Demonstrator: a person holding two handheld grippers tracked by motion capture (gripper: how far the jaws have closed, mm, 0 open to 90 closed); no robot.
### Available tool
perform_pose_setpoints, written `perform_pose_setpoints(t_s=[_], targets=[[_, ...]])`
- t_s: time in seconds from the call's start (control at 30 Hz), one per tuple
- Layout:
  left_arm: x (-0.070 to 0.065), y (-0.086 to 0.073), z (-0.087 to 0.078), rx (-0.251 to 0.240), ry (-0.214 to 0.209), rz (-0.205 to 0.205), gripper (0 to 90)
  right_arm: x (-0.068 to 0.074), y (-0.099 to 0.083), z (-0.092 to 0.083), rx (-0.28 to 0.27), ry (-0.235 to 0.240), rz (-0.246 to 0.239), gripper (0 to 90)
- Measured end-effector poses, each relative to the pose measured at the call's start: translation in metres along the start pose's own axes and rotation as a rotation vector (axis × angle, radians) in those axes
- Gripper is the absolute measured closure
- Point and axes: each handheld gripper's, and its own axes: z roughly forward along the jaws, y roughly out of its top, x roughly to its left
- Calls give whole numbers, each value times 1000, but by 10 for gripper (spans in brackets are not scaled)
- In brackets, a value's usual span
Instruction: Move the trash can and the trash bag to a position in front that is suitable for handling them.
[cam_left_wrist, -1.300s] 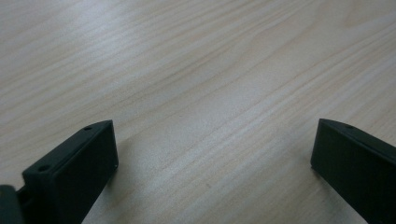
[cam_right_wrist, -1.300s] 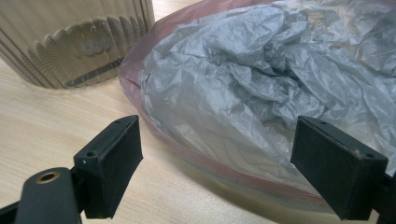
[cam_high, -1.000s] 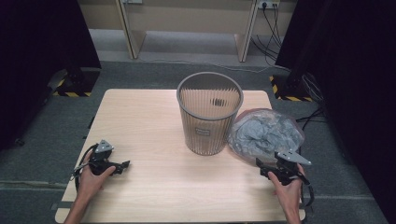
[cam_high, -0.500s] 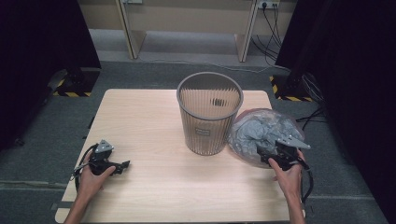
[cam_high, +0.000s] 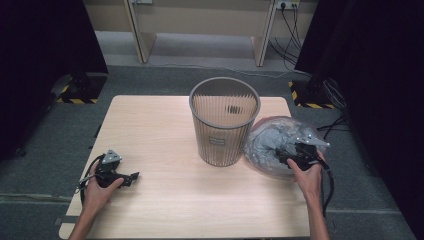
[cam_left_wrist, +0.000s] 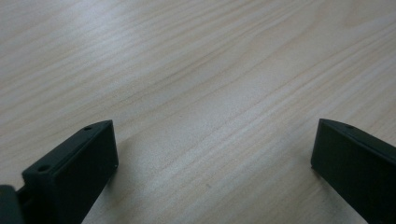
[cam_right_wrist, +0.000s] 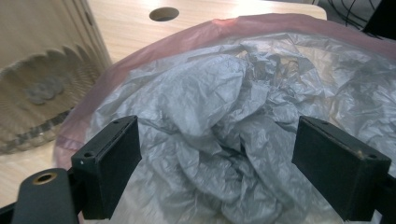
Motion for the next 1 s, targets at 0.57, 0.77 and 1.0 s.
perform_pose_setpoints(t_s=[0.57, 0.77, 1.0], targets=[[0, 0, 0, 0, 0, 0, 0, -9, 24, 54, 86, -13, 17, 172], [0, 0, 0, 0, 0, 0, 0, -9, 23, 67, 112, -22, 12, 200], [0, 0, 0, 0, 0, 0, 0, -10, 16, 73, 125, -22, -17, 277]])
